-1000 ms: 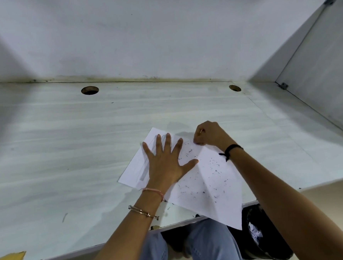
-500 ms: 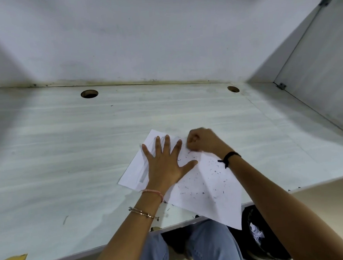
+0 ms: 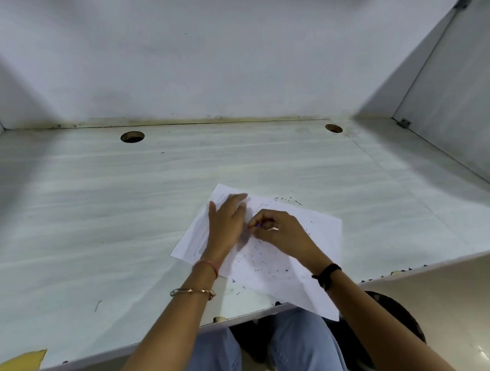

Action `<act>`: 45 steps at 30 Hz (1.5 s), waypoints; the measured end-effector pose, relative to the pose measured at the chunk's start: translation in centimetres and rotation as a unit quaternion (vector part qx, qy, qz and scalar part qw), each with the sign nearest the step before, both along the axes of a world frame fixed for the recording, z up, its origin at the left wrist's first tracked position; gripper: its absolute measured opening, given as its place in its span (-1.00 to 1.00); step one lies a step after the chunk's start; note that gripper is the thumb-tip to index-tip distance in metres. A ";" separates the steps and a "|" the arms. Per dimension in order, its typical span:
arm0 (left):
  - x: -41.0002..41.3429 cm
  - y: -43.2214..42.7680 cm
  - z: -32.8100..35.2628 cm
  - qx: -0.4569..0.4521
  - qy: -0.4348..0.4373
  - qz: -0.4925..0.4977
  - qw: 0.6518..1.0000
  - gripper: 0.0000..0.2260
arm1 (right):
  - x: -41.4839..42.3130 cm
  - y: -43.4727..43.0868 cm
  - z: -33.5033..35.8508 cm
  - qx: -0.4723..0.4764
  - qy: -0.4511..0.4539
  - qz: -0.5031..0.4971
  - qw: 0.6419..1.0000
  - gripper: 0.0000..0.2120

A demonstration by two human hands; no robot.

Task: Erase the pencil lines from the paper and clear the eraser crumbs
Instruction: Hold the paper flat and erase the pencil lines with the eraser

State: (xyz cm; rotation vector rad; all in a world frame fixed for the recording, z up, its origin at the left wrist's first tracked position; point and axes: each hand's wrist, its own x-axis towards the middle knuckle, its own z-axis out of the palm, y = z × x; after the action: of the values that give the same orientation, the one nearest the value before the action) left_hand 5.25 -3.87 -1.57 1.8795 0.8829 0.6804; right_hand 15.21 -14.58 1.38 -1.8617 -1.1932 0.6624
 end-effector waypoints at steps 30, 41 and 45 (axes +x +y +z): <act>-7.0 -2.4 -2.8 0.278 0.353 -0.078 0.890 0.08 | -4.7 -0.7 1.6 -0.080 -0.073 0.095 0.990 -0.95; -7.0 -2.5 -2.9 0.283 0.339 -0.067 0.895 0.09 | -4.0 0.7 2.7 -0.128 -0.136 0.131 0.974 -0.93; -7.0 -2.6 -2.9 0.283 0.337 -0.067 0.895 0.06 | -3.8 1.3 2.8 -0.105 -0.157 0.099 0.977 -0.93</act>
State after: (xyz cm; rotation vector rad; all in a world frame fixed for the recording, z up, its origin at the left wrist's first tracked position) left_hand -1.72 -6.46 -4.45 2.7633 1.0294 0.1807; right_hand 11.46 -13.30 4.14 -2.0970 -1.5806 0.6382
